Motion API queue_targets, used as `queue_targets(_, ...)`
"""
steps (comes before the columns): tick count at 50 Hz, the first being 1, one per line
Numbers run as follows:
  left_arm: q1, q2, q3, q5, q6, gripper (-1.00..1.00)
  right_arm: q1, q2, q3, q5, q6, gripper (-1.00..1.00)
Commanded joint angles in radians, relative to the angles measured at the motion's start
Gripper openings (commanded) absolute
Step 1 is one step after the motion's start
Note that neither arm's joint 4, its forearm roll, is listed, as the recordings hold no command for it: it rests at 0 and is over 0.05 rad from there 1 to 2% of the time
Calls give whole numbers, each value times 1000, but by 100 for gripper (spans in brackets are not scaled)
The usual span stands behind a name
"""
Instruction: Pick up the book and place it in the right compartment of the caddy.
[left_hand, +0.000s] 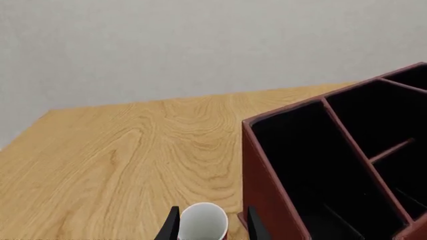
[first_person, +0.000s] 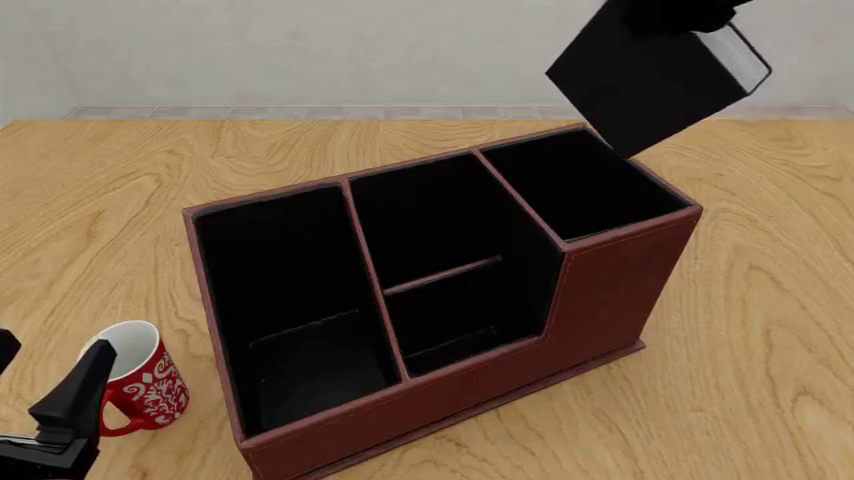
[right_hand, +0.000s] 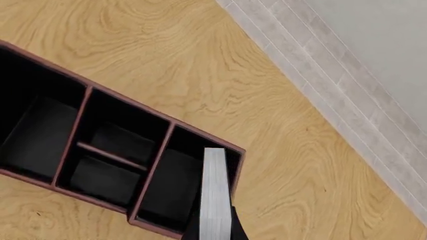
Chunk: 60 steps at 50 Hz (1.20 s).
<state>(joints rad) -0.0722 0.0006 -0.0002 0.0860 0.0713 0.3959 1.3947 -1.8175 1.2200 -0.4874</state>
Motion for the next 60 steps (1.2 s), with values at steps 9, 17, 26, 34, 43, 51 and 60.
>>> queue_targets(9, 4, 0, 0, 15, 3, 100, 36, 66, 4, 0, 18, -100)
queue_targets(17, 6, 0, 0, 19, 0, 100, 44, 94, 14, 0, 9, -100)
queue_targets(26, 5, 0, 0, 26, -1, 100, 15, 110, 35, 0, -30, -100)
queue_targets(34, 13, 0, 0, 29, 0, 100, 9, 120, 42, 0, -32, -100)
queue_targets(43, 16, 0, 0, 31, 6, 100, 19, 135, 34, 0, -25, -100)
queue_targets(51, 22, -1, 0, 36, 9, 100, 36, 150, 34, 0, -9, -100)
queue_targets(60, 27, -1, 0, 41, 14, 100, 10, 159, 65, 0, -44, -100)
